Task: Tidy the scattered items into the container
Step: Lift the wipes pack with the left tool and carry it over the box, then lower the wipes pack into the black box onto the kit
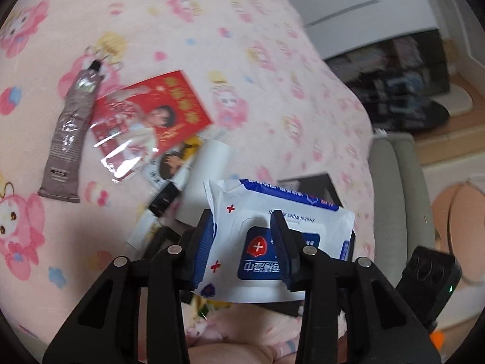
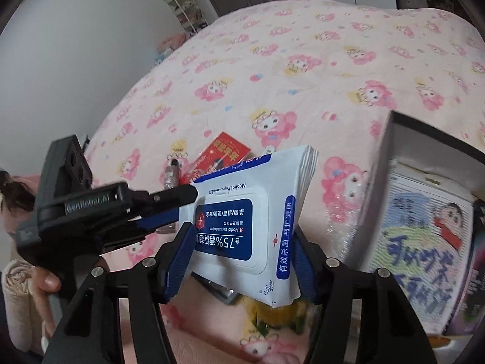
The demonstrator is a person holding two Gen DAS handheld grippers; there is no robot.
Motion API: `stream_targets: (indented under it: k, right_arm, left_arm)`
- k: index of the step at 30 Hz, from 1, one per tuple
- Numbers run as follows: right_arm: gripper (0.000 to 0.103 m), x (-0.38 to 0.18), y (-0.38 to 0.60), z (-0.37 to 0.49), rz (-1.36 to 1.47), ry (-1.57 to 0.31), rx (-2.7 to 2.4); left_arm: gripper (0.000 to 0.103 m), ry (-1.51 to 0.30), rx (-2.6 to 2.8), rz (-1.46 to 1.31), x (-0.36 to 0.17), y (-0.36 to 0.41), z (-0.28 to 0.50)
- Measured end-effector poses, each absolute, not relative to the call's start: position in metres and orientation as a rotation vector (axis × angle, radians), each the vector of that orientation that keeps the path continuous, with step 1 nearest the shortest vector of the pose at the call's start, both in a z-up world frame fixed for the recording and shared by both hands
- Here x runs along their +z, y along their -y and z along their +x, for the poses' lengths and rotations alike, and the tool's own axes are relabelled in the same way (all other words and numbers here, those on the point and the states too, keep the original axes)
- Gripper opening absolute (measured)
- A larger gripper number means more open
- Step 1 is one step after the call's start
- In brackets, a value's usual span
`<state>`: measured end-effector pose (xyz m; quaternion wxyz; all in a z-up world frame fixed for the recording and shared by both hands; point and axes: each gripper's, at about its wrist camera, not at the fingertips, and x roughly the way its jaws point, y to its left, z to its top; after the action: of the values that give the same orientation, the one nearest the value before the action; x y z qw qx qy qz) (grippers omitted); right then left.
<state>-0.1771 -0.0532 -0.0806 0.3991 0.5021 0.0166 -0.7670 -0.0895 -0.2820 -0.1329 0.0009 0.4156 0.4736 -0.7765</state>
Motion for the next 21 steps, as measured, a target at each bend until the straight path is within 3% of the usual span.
stream_targets:
  k: [8, 16, 21]
  right_arm:
    - [0.06, -0.032, -0.034, -0.175, 1.147, -0.003, -2.079]
    - [0.06, -0.067, -0.139, -0.237, 1.278, -0.02, -2.201]
    - [0.06, -0.096, -0.183, -0.263, 1.357, 0.16, -2.214]
  left_arm:
    - [0.04, -1.21, -2.731, 1.397, -0.068, 0.186, -0.141]
    - [0.039, -1.098, -2.731, 1.754, -0.119, 0.075, -0.241]
    - [0.039, -1.007, -2.74, 1.801, -0.142, 0.033, -0.274]
